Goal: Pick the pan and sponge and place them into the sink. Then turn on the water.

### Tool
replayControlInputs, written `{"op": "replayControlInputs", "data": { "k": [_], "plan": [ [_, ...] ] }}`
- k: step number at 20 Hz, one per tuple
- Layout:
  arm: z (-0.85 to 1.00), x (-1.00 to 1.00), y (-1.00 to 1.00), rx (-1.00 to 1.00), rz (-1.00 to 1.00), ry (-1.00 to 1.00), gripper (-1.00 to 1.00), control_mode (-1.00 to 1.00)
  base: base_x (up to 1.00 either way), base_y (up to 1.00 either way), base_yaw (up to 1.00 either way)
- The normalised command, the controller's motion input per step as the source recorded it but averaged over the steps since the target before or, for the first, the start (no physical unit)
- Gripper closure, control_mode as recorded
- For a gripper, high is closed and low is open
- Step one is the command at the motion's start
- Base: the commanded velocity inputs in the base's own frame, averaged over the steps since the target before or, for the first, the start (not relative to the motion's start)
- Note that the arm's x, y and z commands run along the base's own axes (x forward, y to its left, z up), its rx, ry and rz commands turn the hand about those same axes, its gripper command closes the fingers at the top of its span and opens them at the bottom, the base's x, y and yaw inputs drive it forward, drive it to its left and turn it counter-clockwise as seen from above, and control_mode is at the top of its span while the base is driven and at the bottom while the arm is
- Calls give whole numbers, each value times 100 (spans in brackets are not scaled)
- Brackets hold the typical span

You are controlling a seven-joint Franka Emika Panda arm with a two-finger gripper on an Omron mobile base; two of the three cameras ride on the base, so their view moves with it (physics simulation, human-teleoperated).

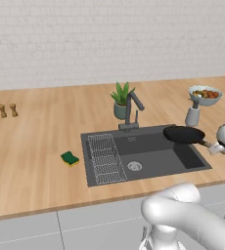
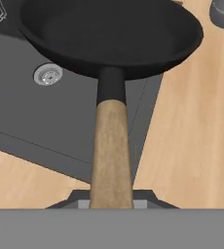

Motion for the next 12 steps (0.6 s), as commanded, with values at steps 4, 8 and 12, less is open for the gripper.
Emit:
{"op": "replayControlInputs", "data": {
  "k": [4, 8, 12],
  "plan": [
    [0, 0, 99, 0, 22, -2, 100, -100, 0, 0, 0],
    [0, 0, 62, 0, 27, 0, 100, -100, 0, 0, 0],
    [0, 18, 36, 0, 19, 0, 100, -100, 0, 0, 0]
  ]
}}
